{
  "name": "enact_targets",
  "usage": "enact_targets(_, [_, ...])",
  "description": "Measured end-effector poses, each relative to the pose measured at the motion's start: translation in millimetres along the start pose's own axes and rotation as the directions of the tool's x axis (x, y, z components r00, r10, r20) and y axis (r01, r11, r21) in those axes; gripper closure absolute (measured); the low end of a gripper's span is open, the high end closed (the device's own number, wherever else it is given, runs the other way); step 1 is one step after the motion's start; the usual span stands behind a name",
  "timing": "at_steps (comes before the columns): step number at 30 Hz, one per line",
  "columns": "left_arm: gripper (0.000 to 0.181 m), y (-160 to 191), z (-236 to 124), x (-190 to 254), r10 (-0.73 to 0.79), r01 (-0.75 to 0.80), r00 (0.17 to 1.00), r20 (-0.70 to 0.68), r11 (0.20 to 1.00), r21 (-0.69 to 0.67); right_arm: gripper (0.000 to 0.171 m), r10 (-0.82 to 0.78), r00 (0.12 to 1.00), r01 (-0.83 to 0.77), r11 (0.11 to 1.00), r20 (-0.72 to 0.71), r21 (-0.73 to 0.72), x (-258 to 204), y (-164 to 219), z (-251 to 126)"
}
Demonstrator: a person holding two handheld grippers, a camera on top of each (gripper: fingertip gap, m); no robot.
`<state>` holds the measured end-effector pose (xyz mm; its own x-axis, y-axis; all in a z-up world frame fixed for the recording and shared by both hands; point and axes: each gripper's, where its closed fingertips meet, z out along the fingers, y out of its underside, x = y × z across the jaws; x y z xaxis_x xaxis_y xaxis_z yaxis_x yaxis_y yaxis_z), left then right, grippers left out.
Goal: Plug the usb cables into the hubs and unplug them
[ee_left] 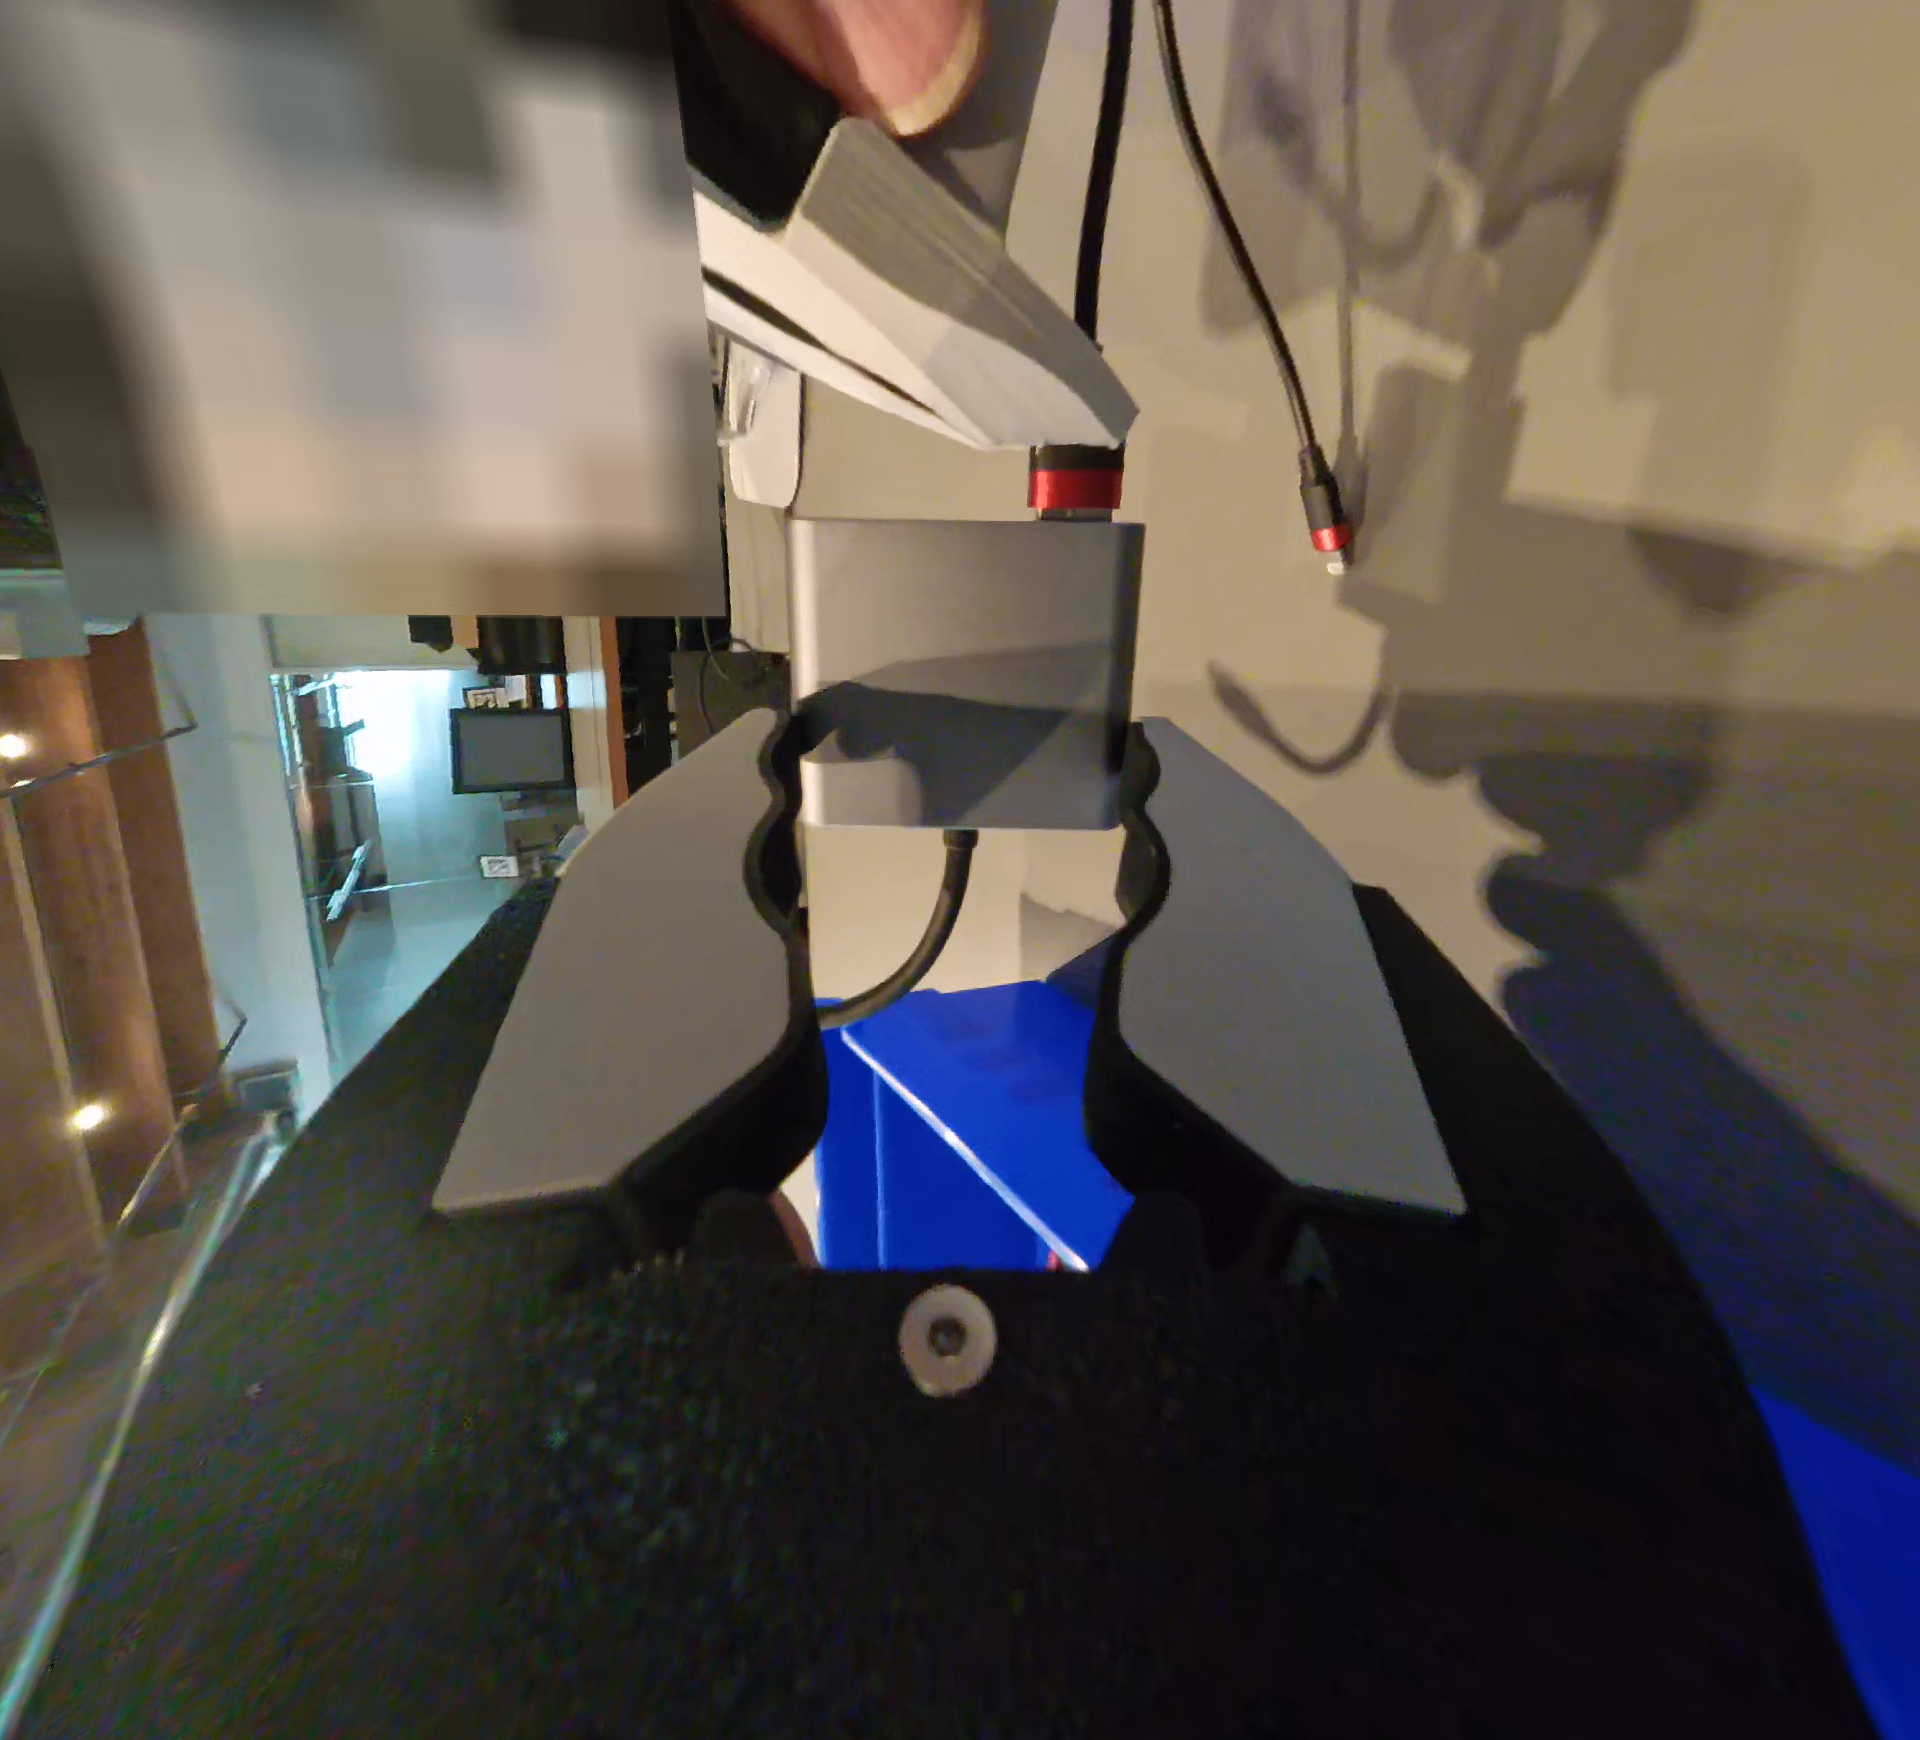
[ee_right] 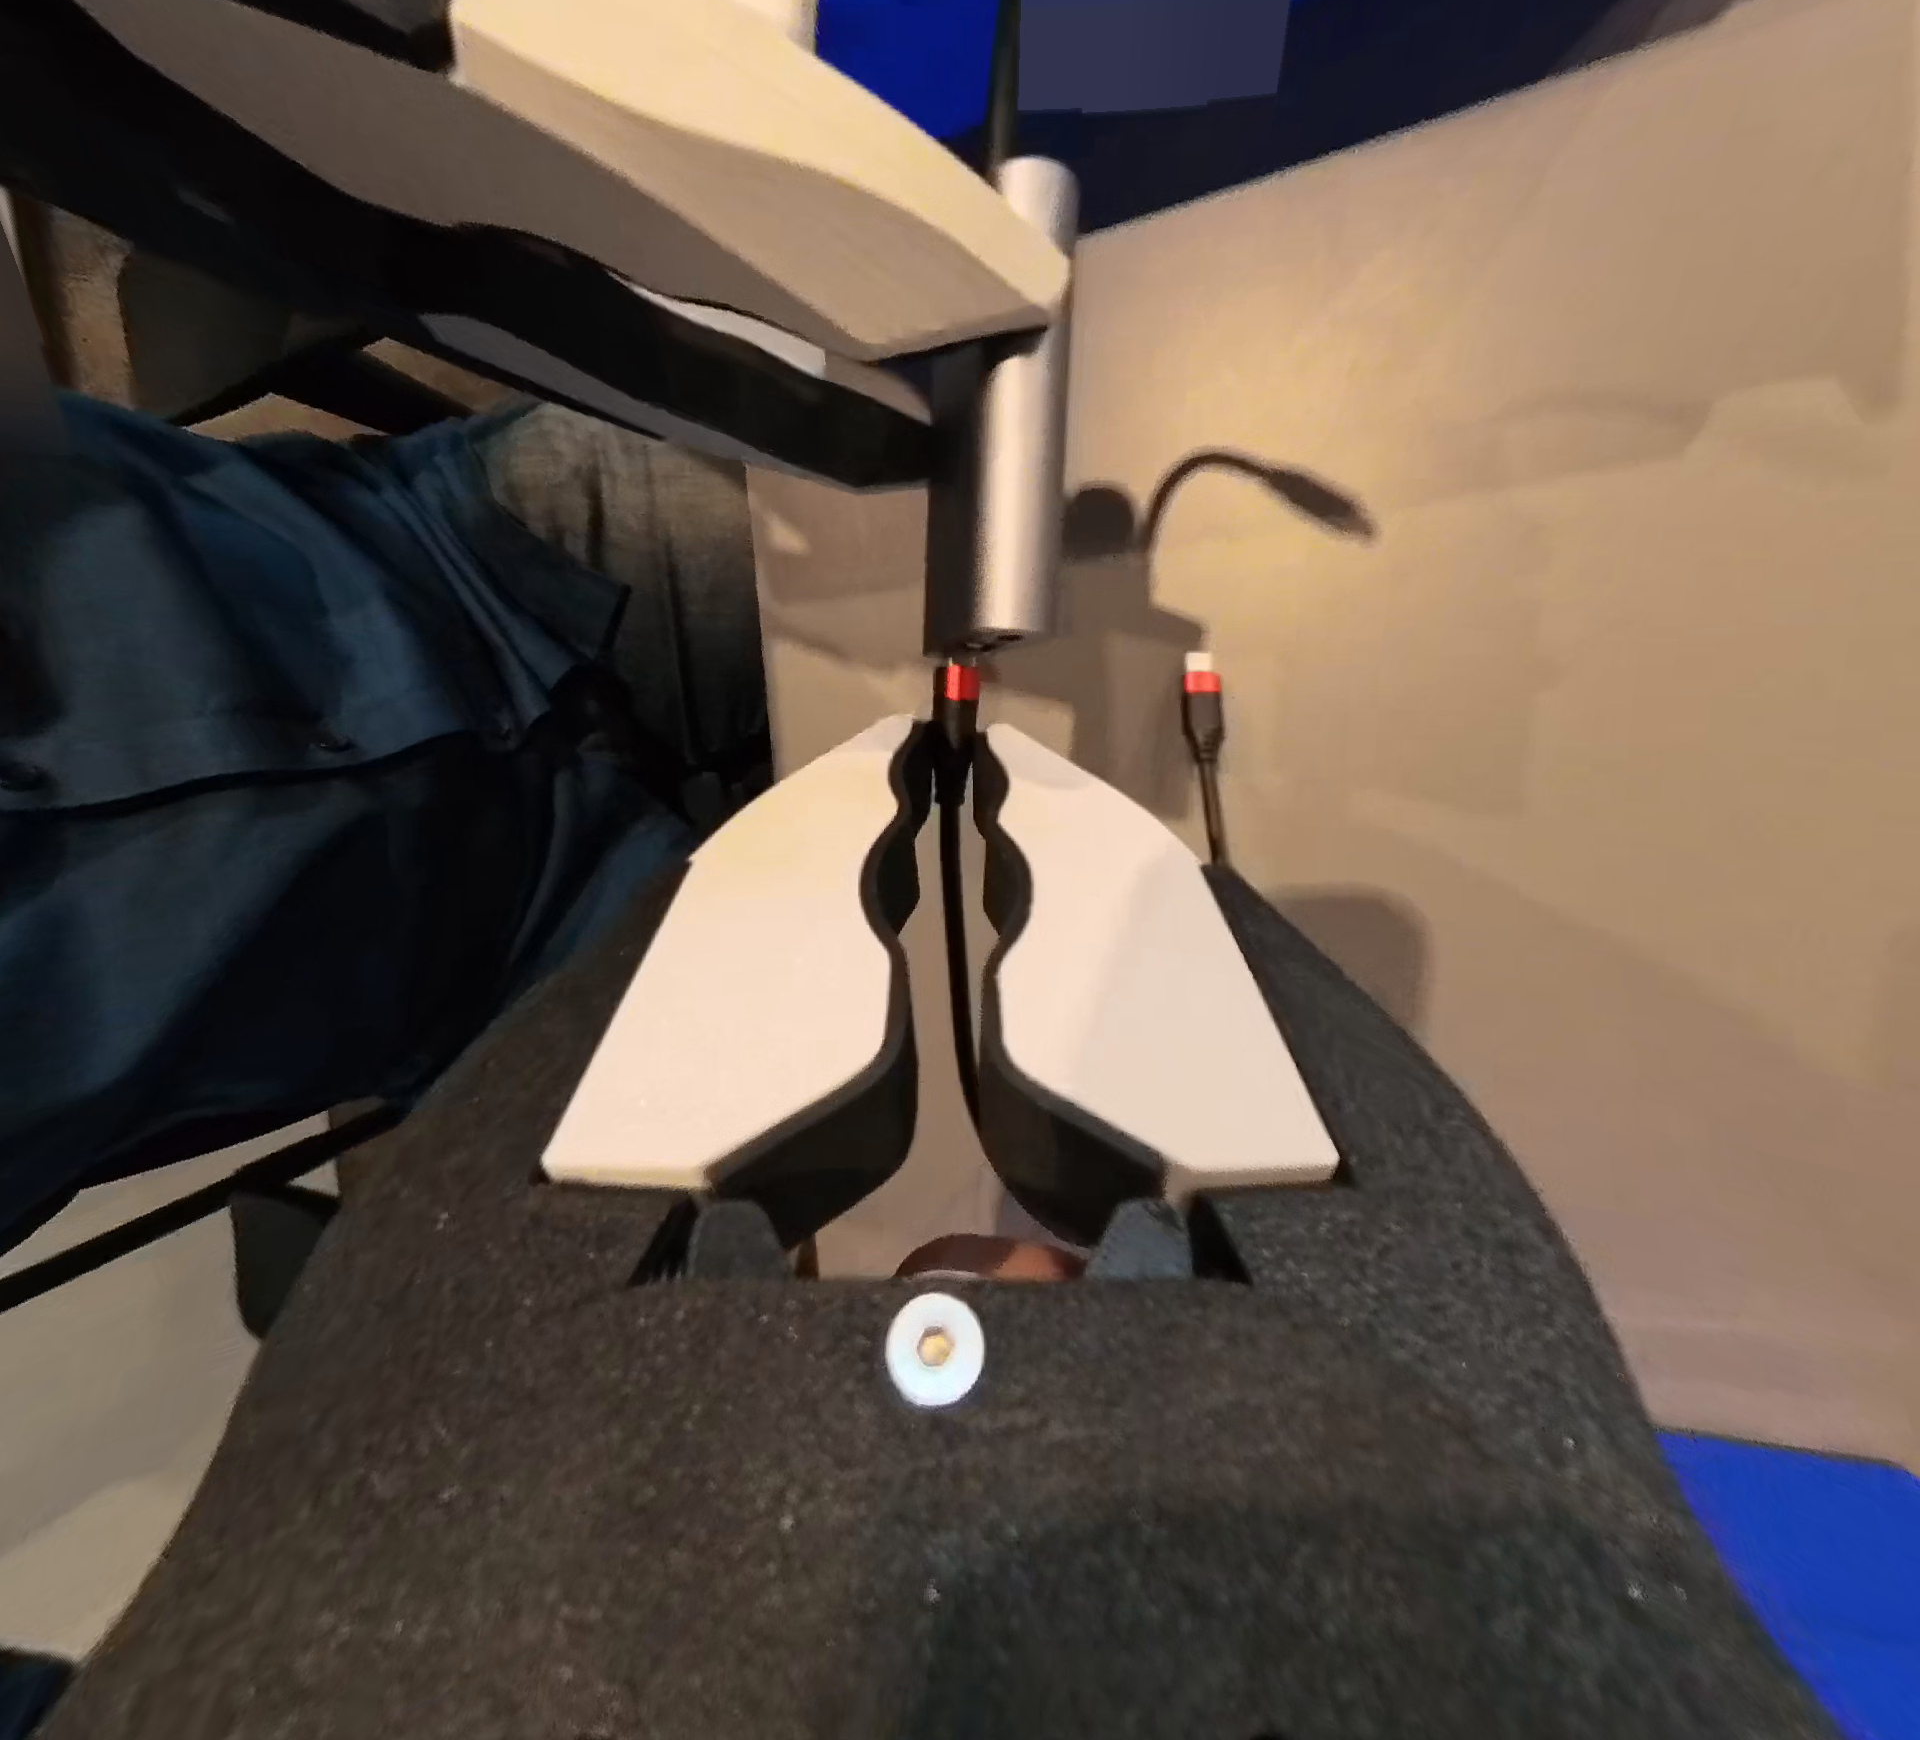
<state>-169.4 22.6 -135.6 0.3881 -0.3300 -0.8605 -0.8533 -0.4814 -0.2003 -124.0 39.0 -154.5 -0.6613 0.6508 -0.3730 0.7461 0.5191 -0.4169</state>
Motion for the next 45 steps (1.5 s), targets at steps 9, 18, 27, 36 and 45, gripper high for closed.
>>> enact_targets(9, [0.125, -17, 1, -9, -0.243, 0.248, 0.968, -0.058, 0.959, 0.136, 0.165, 0.110, 0.991, -0.114, 0.992, 0.081, 0.051, 10, 13, -10])
enact_targets(18, [0.110, -26, -24, -41, -0.494, 0.522, 0.853, -0.170, 0.807, 0.274, 0.165, 0.235, 0.968, -0.233, 0.972, 0.089, -0.035, 40, 43, 14])
enact_targets(27, [0.105, -5, -91, -75, -0.728, 0.825, 0.546, -0.415, 0.379, 0.420, 0.165, 0.328, 0.933, -0.317, 0.944, 0.147, -0.096, 61, 58, 42])
enact_targets(36, [0.107, 24, -141, -102, -0.791, 0.836, 0.417, -0.449, 0.140, 0.530, 0.142, 0.184, 0.983, -0.182, 0.972, -0.003, -0.151, 77, 65, 52])
enact_targets(45, [0.109, 42, -173, -118, -0.806, 0.805, 0.410, -0.427, 0.099, 0.585, 0.088, -0.278, 0.900, 0.227, 0.957, -0.336, -0.182, 89, 36, 33])
